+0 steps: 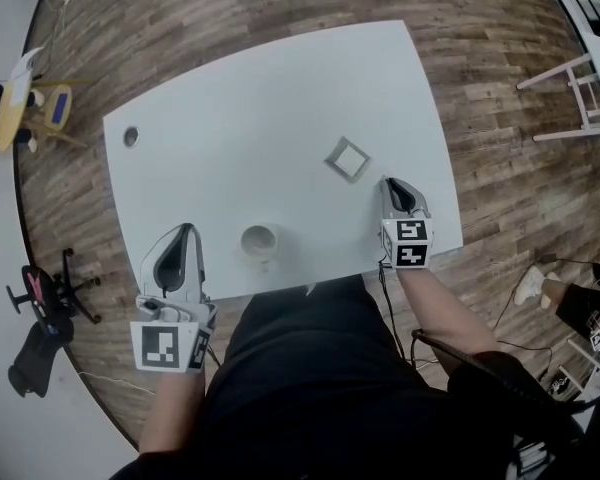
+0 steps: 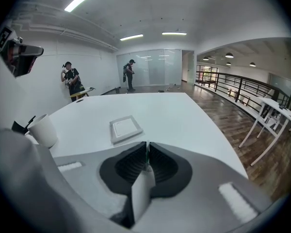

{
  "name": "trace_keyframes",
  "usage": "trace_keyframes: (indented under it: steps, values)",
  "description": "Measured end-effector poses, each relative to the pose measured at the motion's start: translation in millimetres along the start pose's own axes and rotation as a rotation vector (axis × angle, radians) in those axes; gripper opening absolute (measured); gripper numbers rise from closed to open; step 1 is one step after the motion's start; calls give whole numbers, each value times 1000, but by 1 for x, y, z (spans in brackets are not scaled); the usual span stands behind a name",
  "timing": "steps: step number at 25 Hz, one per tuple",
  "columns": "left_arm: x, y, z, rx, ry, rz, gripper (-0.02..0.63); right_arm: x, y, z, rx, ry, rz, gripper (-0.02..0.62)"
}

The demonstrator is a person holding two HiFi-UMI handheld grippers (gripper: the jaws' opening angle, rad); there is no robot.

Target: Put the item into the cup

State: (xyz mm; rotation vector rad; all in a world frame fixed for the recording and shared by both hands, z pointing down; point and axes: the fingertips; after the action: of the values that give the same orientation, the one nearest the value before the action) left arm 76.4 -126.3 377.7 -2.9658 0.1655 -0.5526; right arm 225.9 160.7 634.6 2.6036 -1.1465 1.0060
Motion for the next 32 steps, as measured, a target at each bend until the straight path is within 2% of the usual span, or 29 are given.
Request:
trace_keyframes:
  steps: [5, 8, 21, 32]
  values:
    - [-5, -2, 0, -15, -13, 4, 2, -9, 4, 7, -3, -50, -13, 20]
    - [-10, 2, -2, 4, -31, 3, 2, -13, 6, 11, -3, -60, -17, 20]
    - [-24, 12, 0, -3, -84, 17, 2, -29, 11, 28, -18, -113, -43, 18]
    - [-30, 19, 8, 0, -135, -1, 2, -44, 14, 45, -30, -157, -74, 18]
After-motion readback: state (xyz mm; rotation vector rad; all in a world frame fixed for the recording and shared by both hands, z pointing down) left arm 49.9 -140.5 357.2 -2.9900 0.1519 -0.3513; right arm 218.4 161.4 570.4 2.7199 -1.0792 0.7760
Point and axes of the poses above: the fingertips, and each gripper's own axes: x forward along the fingers, y to its left, z out of its top, and after that the axes turned 10 degrees about z, right-handed
